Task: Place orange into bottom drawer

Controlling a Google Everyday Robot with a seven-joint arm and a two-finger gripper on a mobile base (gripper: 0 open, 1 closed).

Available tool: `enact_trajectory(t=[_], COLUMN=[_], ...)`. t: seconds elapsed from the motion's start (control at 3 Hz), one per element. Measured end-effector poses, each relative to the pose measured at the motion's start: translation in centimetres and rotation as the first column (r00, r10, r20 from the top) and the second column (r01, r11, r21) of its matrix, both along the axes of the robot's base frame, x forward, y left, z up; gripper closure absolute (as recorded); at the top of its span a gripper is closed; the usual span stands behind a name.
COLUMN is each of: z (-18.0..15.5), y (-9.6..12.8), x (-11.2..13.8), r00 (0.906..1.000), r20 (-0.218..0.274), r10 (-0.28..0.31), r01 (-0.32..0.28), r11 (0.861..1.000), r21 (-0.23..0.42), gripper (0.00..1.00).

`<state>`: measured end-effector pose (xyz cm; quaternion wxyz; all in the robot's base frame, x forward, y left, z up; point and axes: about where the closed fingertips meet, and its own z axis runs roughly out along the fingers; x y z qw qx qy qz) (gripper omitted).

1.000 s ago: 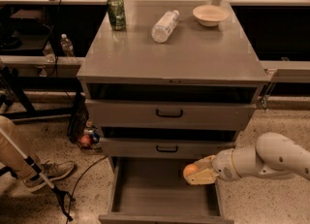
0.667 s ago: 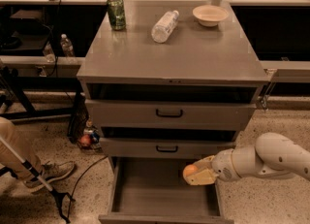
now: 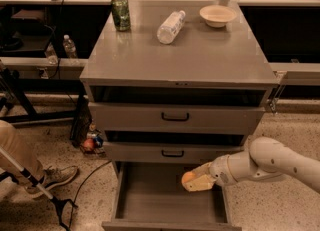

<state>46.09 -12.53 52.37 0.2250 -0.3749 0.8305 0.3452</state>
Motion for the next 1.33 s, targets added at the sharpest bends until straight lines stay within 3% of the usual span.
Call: enact_trajectory(t=[0.67, 1.0, 1.33], z=[-8.3, -12.7, -12.9], y=[1.9, 3.1, 3.2], x=[1.8, 1.3, 1.4], r00=[0.9948, 0.9877, 0.9876], r20=[-0.101, -0.154, -0.155], r10=[-0.01, -0.027, -0.027], r01=[0.017, 0.044, 0.043], r11=[0.998, 0.994, 0.994], r21=[0.062, 0.104, 0.101], gripper=[1.0, 1.0, 1.0])
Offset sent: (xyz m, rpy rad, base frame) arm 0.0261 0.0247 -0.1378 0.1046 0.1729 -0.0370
